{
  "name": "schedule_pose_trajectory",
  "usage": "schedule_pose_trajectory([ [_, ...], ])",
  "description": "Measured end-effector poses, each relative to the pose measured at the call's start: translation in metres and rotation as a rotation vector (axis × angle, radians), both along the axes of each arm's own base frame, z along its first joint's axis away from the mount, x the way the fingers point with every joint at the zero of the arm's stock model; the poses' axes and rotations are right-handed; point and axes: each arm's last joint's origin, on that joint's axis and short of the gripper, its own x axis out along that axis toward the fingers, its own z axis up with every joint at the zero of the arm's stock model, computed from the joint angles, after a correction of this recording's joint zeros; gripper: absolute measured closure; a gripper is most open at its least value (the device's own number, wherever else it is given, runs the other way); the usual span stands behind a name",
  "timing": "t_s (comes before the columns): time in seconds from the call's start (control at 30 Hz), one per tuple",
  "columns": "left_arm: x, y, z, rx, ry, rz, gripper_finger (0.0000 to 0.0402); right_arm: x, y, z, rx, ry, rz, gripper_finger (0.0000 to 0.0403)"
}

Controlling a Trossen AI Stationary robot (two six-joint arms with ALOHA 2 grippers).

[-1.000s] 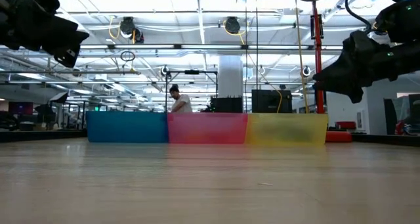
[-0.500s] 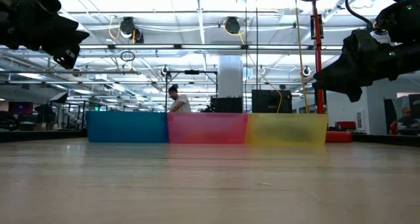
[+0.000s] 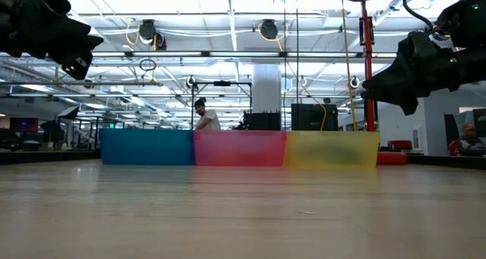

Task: Pick and place Stapler, Stapler remover, tape
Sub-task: Return to Home Position

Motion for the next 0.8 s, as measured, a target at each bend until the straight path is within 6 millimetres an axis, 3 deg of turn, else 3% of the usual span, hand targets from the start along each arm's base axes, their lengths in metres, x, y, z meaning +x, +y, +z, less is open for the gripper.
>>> schedule_pose_trajectory([
  [0.8,0.0,0.0,0.0,0.0,0.0,0.0,0.0293,0.0001,-0.0002,0.0008,-0.003,-0.008,-0.004,0.0258],
])
